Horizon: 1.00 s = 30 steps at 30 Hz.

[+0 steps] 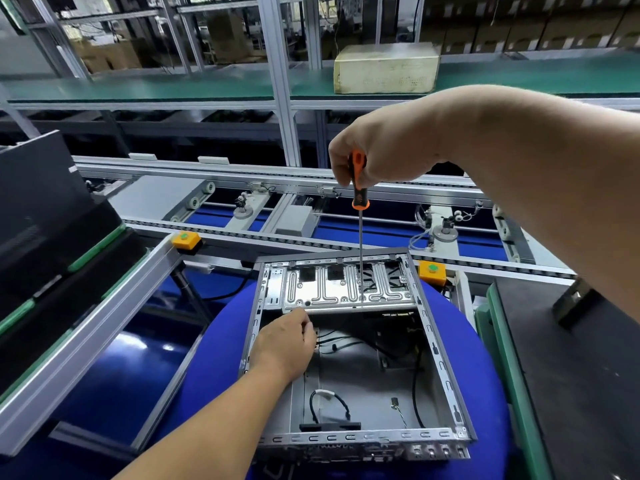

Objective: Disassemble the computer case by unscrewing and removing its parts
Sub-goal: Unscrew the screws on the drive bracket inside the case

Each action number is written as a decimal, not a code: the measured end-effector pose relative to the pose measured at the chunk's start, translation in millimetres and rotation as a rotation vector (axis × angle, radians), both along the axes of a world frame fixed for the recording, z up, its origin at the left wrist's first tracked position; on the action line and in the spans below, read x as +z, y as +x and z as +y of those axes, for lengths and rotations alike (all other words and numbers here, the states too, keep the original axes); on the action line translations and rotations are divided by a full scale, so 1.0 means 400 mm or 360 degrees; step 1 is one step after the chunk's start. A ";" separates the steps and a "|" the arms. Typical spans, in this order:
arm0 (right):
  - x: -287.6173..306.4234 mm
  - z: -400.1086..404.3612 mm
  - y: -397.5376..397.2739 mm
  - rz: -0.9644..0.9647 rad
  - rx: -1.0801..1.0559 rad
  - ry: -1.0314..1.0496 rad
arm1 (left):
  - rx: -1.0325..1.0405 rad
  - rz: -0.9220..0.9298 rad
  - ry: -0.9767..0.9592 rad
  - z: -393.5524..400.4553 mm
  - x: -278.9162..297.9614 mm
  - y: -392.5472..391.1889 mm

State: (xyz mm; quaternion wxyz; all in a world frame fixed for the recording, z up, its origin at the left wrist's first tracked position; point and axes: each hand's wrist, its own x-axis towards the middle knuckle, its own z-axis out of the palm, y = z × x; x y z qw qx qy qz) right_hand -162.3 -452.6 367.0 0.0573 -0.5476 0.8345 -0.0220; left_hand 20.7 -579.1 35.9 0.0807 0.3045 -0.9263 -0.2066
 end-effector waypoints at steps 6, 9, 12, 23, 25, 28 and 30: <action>0.002 -0.007 0.001 -0.0032 0.0008 0.0025 | 0.0011 -0.0003 -0.0001 0.000 0.000 0.003; -0.012 -0.016 -0.003 0.0231 -0.0099 0.0023 | 0.0009 -0.0010 0.0000 0.001 0.001 0.002; -0.021 -0.017 -0.007 0.0503 -0.0182 0.0003 | 0.0007 -0.0009 0.0004 0.002 0.003 0.003; 0.001 0.004 -0.022 -0.0109 -0.0004 -0.0039 | 0.0001 -0.0004 -0.0001 0.000 -0.001 0.000; 0.003 0.006 -0.021 -0.0174 0.0003 -0.0015 | -0.0002 -0.0002 -0.0005 -0.001 -0.001 -0.001; 0.007 0.007 -0.011 -0.0227 -0.0003 -0.0025 | -0.0004 -0.0002 -0.0006 -0.001 -0.002 -0.001; 0.003 0.003 -0.009 -0.0197 -0.0033 -0.0047 | -0.0005 -0.0007 -0.0012 -0.001 -0.003 -0.001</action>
